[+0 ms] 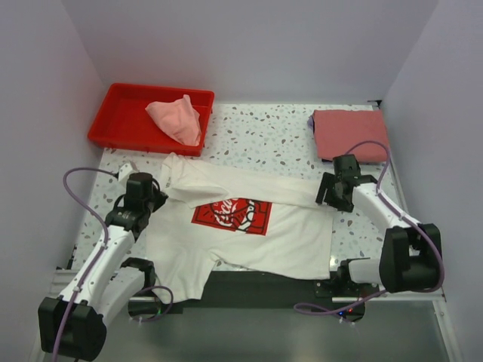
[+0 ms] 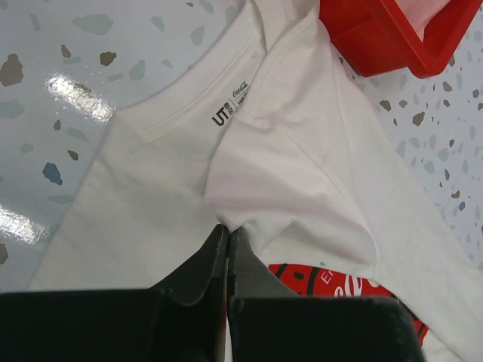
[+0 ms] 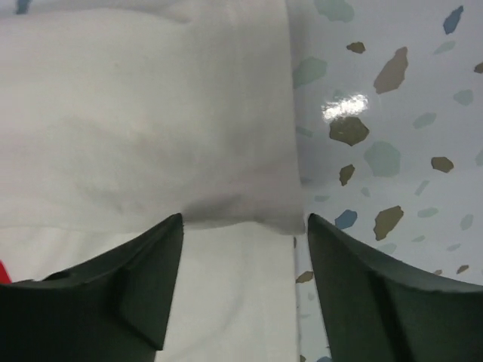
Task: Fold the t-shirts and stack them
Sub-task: Fold the tshirt
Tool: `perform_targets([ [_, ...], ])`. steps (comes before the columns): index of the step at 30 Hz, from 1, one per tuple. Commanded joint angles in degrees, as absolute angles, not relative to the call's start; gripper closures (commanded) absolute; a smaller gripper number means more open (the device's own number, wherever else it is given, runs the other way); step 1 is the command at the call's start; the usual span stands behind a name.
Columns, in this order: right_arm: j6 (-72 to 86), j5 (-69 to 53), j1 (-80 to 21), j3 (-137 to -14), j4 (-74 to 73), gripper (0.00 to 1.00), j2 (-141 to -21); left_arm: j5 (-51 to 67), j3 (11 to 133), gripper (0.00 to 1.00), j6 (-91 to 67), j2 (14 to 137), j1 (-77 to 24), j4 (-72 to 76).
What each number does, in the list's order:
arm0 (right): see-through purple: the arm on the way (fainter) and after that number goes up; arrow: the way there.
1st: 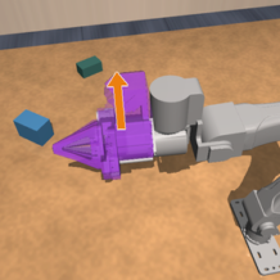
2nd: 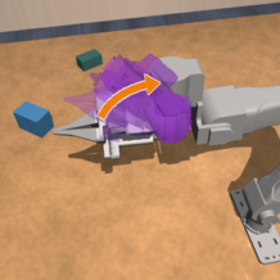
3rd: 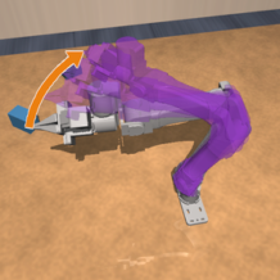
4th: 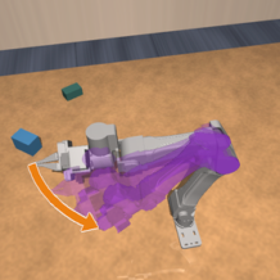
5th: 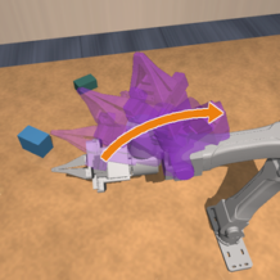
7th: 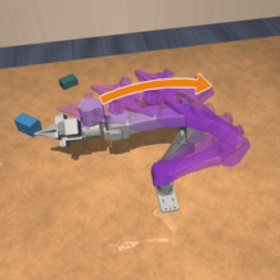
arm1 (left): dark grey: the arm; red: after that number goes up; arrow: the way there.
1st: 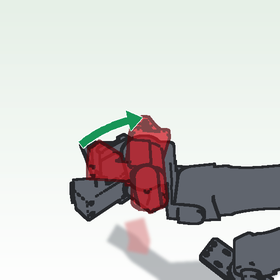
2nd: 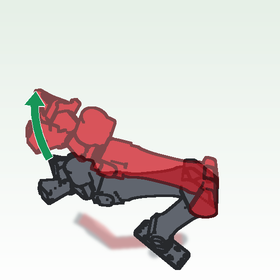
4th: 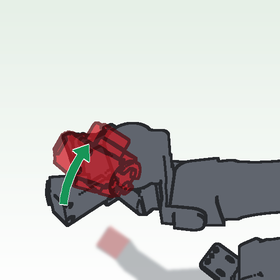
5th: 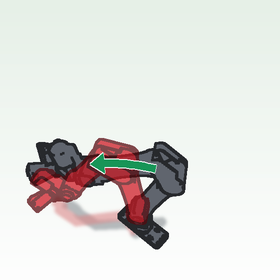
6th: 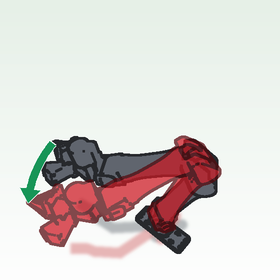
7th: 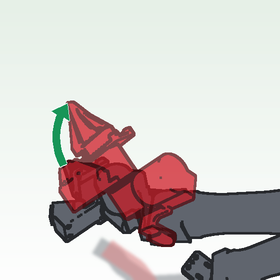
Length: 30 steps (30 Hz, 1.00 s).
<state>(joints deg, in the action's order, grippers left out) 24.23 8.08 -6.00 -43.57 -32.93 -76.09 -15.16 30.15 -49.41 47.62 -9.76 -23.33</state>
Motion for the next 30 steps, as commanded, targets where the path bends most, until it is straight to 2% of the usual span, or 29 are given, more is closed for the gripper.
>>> perform_targets([
  [1, 21.01, 2.56, -6.42, -45.78, -32.17, 0.24, -70.76, -14.68, 31.55, 1.00, -49.84, 48.16, -9.23, -20.23],
  [2, 20.31, 1.42, -6.85, -46.23, -32.17, 0.01, -68.84, -14.07, 31.99, 1.00, -49.83, 48.60, -9.23, -19.69],
  [7, 18.64, -1.77, -11.67, -50.96, -32.34, 0.01, -65.83, -12.92, 34.71, 1.00, -49.22, 52.55, -9.32, -15.22],
  [14, 16.52, -2.02, -34.76, -55.37, -24.01, 0.01, -70.91, -12.04, 40.25, 1.00, -48.34, 62.99, -9.32, -8.27],
  [18, 16.35, -1.94, -46.12, -59.40, -15.41, 0.01, -80.05, -11.78, 44.73, 1.00, -46.68, 70.47, -9.23, -8.34],
  [22, 13.28, 1.39, -56.92, -69.66, -12.92, 0.01, -94.44, -12.39, 46.32, 1.00, -46.32, 74.61, -9.23, -8.00],
  [25, 11.08, 1.32, -59.58, -75.99, -10.55, 0.02, -101.14, -12.57, 46.06, 1.00, -45.18, 76.64, -9.05, -7.03],
  [30, 10.46, -1.93, -60.38, -83.05, -6.08, 0.12, -113.45, -11.08, 45.53, 1.00, -43.60, 80.15, -7.30, -7.12],
])
